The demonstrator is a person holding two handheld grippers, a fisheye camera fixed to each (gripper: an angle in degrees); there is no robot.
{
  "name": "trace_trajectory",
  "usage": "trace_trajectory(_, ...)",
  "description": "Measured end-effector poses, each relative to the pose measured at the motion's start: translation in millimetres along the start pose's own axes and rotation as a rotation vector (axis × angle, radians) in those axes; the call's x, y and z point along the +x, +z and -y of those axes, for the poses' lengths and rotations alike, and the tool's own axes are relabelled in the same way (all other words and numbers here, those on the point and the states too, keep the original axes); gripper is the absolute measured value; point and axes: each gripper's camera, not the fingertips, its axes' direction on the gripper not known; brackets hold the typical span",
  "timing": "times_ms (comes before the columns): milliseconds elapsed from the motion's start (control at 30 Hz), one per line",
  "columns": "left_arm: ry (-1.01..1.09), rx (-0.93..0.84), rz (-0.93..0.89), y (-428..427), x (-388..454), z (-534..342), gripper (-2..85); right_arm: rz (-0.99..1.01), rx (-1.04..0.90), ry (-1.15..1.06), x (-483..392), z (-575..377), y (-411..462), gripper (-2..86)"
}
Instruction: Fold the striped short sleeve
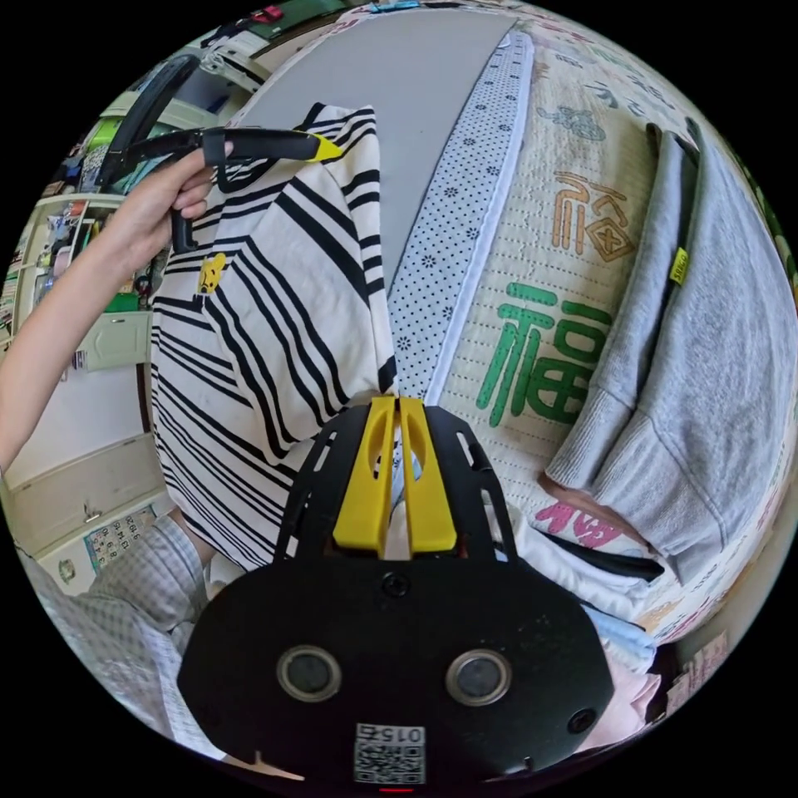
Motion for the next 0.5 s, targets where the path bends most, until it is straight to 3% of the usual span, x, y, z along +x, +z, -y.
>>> trace_trajectory(133,-0.044,0.114,-0.134,-56.2,7.5,-27.8,3.1,-0.015,0.088,0.001,-20.6,-14.4,-74.7,5.8)
trace_trajectory(267,-0.125,0.115,-0.128,-98.4,19.0,-82.9,5.9,-0.060,0.169,-0.126,-79.6,-35.2,-132.6,7.0)
trace_trajectory(500,-0.323,-0.051,-0.173,-116.4,43.6,-154.8,3.2,-0.115,0.001,-0.284,-163.4,-11.3,-136.8,8.4)
